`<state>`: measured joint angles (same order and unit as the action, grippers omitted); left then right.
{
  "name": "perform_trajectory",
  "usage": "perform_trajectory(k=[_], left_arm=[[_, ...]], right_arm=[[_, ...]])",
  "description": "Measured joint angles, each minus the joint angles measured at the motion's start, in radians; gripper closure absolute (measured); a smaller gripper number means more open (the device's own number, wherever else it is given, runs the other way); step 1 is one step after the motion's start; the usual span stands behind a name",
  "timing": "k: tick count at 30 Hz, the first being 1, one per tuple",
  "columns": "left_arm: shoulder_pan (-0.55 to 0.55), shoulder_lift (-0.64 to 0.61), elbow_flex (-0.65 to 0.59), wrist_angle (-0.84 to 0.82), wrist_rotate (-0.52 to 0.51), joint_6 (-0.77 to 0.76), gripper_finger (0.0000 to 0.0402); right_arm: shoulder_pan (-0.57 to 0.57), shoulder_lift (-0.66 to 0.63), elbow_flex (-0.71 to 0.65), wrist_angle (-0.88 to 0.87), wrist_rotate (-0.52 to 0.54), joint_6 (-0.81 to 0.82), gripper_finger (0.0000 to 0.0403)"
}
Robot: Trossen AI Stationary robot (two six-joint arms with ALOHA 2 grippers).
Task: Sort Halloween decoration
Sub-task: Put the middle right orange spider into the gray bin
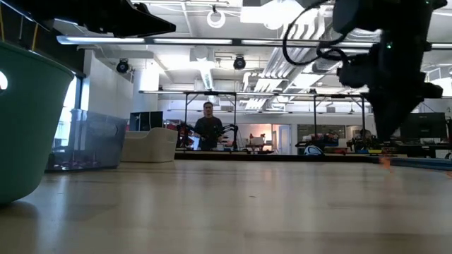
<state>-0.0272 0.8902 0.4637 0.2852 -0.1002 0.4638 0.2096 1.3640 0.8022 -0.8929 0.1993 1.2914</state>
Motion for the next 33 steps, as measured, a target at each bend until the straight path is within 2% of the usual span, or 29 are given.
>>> perform_trajectory(k=[6, 10, 15, 17, 20, 25, 33], left_arm=[[0.0, 0.0, 0.0, -0.001, 0.012, -0.01, 0.0216], [0.0, 0.0, 0.0, -0.003, 0.021, -0.017, 0.0216], [0.0, 0.0, 0.0, -0.003, 0.03, -0.017, 0.0216], [0.0, 0.0, 0.0, -0.003, 0.031, -0.017, 0.0216], [0.0, 0.0, 0.0, -0.003, 0.037, -0.017, 0.0216], [0.0, 0.0, 0.0, -0.004, 0.038, -0.017, 0.0216], [0.0, 0.0, 0.0, -0.004, 0.037, -0.017, 0.0216]], right_arm=[[0.0, -0.001, 0.074, 0.002, 0.078, -0.058, 0.0402], [0.0, -0.002, 0.086, -0.002, 0.074, -0.062, 0.0402], [0.0, -0.002, 0.024, 0.037, 0.031, -0.033, 0.0403], [0.0, -0.002, -0.012, 0.094, 0.027, -0.017, 0.0402], [0.0, -0.001, -0.087, 0.233, -0.035, -0.015, 0.0396], [0.0, -0.001, -0.177, 0.366, -0.089, -0.008, 0.0355], [0.0, -0.001, -0.204, 0.373, -0.004, -0.017, 0.0269]])
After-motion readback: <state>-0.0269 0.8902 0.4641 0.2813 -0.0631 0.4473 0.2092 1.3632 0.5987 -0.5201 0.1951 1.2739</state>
